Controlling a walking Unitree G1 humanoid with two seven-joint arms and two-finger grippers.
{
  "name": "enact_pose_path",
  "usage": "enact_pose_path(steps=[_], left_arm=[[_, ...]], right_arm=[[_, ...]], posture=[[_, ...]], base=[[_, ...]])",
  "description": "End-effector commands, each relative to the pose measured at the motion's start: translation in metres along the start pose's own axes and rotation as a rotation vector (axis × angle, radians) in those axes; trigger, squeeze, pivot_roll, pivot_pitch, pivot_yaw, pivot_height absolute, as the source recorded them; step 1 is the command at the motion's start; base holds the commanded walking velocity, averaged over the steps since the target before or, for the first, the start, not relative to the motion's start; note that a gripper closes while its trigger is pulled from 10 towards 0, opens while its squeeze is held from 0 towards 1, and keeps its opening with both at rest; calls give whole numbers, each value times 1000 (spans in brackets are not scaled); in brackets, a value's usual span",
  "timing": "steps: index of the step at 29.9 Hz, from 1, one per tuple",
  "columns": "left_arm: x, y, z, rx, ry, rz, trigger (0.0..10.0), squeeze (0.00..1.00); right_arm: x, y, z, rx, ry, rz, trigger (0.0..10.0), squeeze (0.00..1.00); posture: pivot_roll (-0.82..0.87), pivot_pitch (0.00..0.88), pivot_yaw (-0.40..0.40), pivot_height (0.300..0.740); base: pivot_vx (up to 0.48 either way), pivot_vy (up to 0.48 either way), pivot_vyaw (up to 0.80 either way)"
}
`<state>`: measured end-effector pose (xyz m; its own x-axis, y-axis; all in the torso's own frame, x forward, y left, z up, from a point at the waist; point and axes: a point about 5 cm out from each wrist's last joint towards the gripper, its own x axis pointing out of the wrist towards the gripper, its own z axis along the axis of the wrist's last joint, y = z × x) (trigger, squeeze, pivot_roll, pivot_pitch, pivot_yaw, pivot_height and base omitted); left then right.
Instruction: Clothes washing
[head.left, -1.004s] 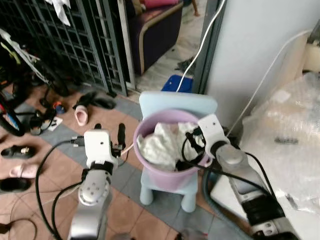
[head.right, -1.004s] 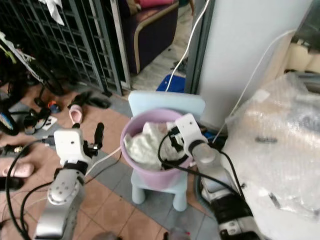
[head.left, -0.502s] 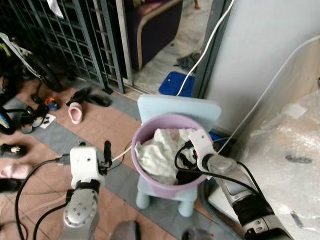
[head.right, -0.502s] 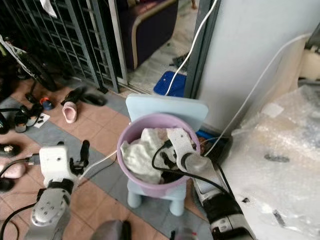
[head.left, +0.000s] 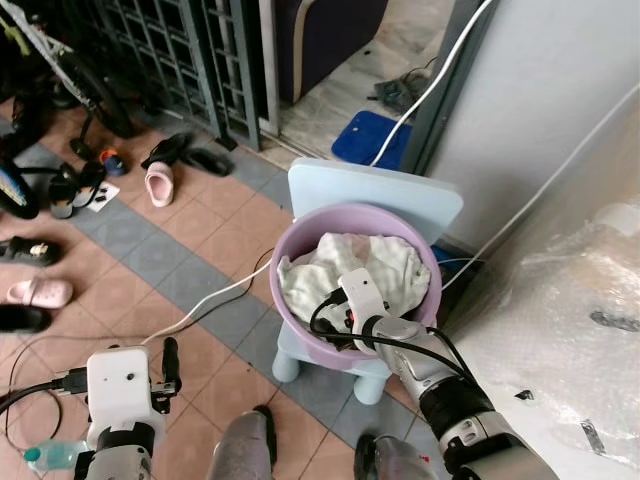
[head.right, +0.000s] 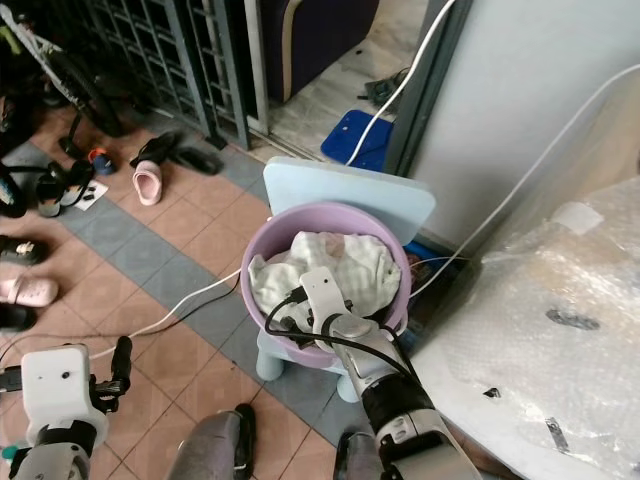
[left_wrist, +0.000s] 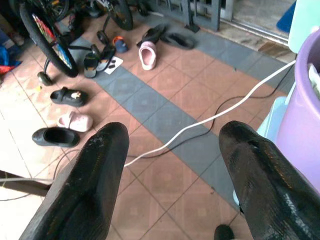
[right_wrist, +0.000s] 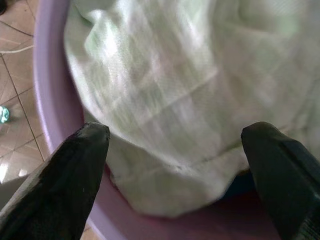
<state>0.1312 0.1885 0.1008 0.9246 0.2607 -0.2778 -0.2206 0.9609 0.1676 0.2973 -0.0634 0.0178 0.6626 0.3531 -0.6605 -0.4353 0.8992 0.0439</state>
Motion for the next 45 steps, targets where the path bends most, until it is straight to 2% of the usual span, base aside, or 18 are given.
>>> enact_pose_path(steps=[1, 2, 3, 4, 15, 34, 37, 43, 45], left_arm=[[-7, 2, 3, 15, 13, -9, 10000, 0], [-7, 2, 3, 15, 13, -9, 10000, 0], [-11, 2, 4, 16, 20, -11, 10000, 0], [-13, 2, 4, 16, 22, -13, 10000, 0], [-15, -1, 8, 7, 30, -17, 10000, 0], [-5, -5, 12, -12, 15, 11, 10000, 0], [0, -3, 11, 24, 5, 53, 10000, 0], [8, -4, 11, 16, -6, 79, 10000, 0], [14, -8, 12, -3, -22, 76, 10000, 0]], right_arm=[[5, 1, -3, 6, 10, -78, 7882, 0], [5, 1, -3, 6, 10, -78, 7882, 0], [7, 2, -2, 2, 10, -118, 431, 0], [8, 2, -1, -1, 12, -143, 0, 0], [12, 7, 8, 44, -26, -230, 0, 0], [14, 4, 10, 44, -51, -201, 0, 0], [14, 3, 12, 35, -62, -187, 0, 0], [13, -1, 15, 29, -80, -180, 0, 0], [13, -5, 16, 26, -85, -176, 0, 0]], posture=[[316, 310, -18, 740], [316, 310, -18, 740], [319, 318, -18, 740], [322, 323, -20, 740], [331, 329, -33, 740], [320, 319, -58, 740], [315, 301, -72, 740], [306, 276, -87, 740], [296, 252, -98, 740]], base=[[0, 0, 0], [0, 0, 0], [0, 0, 0], [0, 0, 0], [0, 0, 0], [0, 0, 0], [0, 0, 0], [0, 0, 0], [0, 0, 0]])
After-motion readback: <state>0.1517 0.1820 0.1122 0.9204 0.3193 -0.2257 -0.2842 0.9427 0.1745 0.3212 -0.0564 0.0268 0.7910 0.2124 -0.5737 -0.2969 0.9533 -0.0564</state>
